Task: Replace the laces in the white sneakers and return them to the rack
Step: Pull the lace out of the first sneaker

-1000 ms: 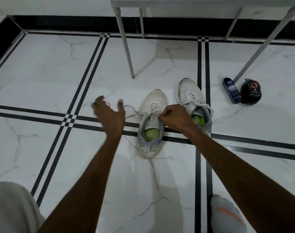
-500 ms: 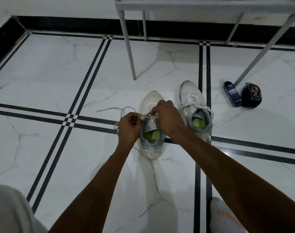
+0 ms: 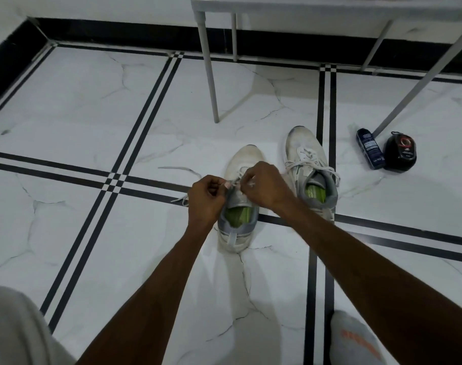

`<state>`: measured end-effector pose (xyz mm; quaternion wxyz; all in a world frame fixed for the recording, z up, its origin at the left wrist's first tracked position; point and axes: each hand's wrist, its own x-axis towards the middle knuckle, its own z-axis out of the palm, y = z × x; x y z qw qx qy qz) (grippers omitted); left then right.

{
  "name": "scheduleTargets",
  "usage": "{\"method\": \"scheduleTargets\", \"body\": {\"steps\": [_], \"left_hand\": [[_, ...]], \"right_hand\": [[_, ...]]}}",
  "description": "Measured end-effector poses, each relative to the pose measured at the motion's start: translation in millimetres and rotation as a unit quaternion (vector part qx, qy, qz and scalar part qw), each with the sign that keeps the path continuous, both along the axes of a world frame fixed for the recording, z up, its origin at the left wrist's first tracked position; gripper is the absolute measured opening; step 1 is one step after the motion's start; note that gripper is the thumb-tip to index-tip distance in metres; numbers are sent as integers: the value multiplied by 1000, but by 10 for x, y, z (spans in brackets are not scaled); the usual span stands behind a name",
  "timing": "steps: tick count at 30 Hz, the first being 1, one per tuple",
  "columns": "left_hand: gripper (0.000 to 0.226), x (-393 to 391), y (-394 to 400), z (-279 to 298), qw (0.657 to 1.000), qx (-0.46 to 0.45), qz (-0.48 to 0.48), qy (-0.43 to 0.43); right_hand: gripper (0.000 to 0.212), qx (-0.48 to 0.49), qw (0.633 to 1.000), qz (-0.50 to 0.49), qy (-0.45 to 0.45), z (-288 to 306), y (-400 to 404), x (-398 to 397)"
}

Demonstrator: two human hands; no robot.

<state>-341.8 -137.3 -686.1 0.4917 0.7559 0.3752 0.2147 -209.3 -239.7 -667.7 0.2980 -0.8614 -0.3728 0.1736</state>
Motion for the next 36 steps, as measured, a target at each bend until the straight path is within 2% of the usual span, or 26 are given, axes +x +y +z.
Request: {"method": "scheduleTargets", "body": {"steps": [3, 5, 7, 8, 9, 10, 11, 13, 15, 17, 20, 21, 22, 24, 25, 26, 29, 34, 36], "left_hand": [[7, 6, -11, 5, 1000, 3, -7, 2], [10, -22, 16, -13, 1000, 9, 2, 0], [11, -51, 44, -32, 1000, 11, 14, 1], [11, -57, 58, -41, 1000, 11, 17, 4], [11, -62, 60, -48, 1000, 10, 20, 8], [11, -58, 54, -48, 1000, 11, 21, 11], [11, -45, 47, -48, 1000, 12, 22, 14], [10, -17, 38, -44, 999, 16, 26, 16], [10, 7, 40, -41, 999, 25, 26, 23], [10, 20, 24, -38, 999, 32, 17, 26], [10, 16, 29, -45, 999, 40, 12, 26], [10, 10, 33, -48, 999, 39, 14, 25], [10, 4, 33, -44, 999, 38, 17, 25], [9, -10, 44, -44, 999, 37, 21, 23], [8, -24, 46, -49, 999, 37, 24, 20], [8, -34, 41, -54, 999, 37, 25, 18], [11, -22, -2, -42, 999, 45, 17, 22], [17, 32, -20, -31, 987, 143, -45, 55], [16, 66, -21, -25, 980, 170, -69, 75]], "right_hand": [[18, -57, 993, 64, -78, -139, 107, -178], [19, -29, 995, 19, -91, -135, 60, -45], [19, 6, 983, -169, -66, -73, -94, 320], [19, 37, 957, -284, -50, -4, -210, 531], [17, 71, 929, -362, -45, 55, -307, 671], [15, 106, 917, -381, -43, 119, -348, 703], [16, 134, 929, -340, -54, 162, -328, 650], [17, 155, 972, -172, -32, 134, -172, 392], [11, 48, 998, -10, -33, 32, -22, 60], [17, -54, 993, 58, -90, -83, 72, -146], [20, -49, 983, 83, -157, -54, 59, -190], [19, -20, 987, 49, -149, -4, 16, -107], [16, 15, 990, -34, -135, 50, -43, 46], [13, 71, 964, -239, -92, 172, -219, 438], [16, 67, 952, -289, -81, 236, -295, 579], [21, 61, 952, -292, -63, 291, -332, 650], [48, 46, 978, -198, -39, 361, -190, 402], [43, -92, 993, -47, 56, 281, -21, -143], [41, -103, 994, -35, 19, 181, -26, -238]]}}
